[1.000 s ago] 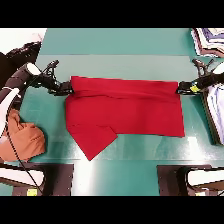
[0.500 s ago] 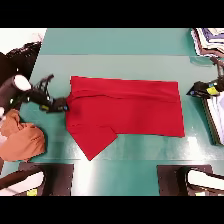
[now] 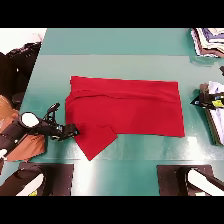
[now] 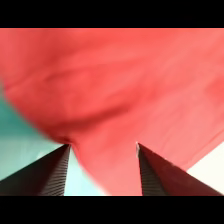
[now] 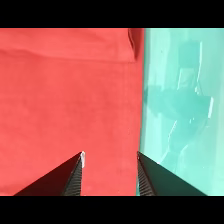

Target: Fold the shirts.

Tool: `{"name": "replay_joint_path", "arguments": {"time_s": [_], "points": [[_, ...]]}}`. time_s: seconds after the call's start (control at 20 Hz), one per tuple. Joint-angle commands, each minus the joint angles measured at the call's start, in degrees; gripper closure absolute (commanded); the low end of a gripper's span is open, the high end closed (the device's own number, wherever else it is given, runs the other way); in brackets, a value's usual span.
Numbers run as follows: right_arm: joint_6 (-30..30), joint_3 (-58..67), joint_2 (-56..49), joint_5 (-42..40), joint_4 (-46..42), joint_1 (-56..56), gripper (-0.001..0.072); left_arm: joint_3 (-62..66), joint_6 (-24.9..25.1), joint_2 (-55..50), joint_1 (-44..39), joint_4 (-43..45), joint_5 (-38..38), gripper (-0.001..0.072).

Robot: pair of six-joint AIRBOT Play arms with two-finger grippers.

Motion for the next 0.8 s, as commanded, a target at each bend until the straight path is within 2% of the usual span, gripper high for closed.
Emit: {"name": "replay_joint_path", "arguments": {"time_s": [0.0,0.15,0.2,0.3,0.5,0.75], "points": [[-0.2,-0.8,0.8,0.4,0.1,-0.1,0.0327,-1.6,-0.9,0.7,-3.7,-3.0,6.8,0.022],[-0.2,-0.8,0.8,1.2,0.1,-0.1,0.0326,-2.0,-1.3,0.3,-4.0,-2.7,5.9,0.022],[-0.2,-0.8,0.8,1.4,0.1,-0.1,0.0327,-2.0,-1.9,0.3,-4.0,-2.7,5.9,0.0261],[-0.2,-0.8,0.8,2.5,0.1,-0.1,0.0327,-2.0,-1.6,0.3,-4.0,-2.7,6.3,0.0683],[-1.0,-3.2,1.2,6.5,-4.2,-0.2,0.033,0.7,-0.2,1.0,-4.0,-2.6,5.0,0.0683],[-1.0,-17.9,1.5,5.3,-3.2,-9.8,0.0329,5.5,4.2,1.0,-4.0,-2.8,1.6,0.0682]]}}
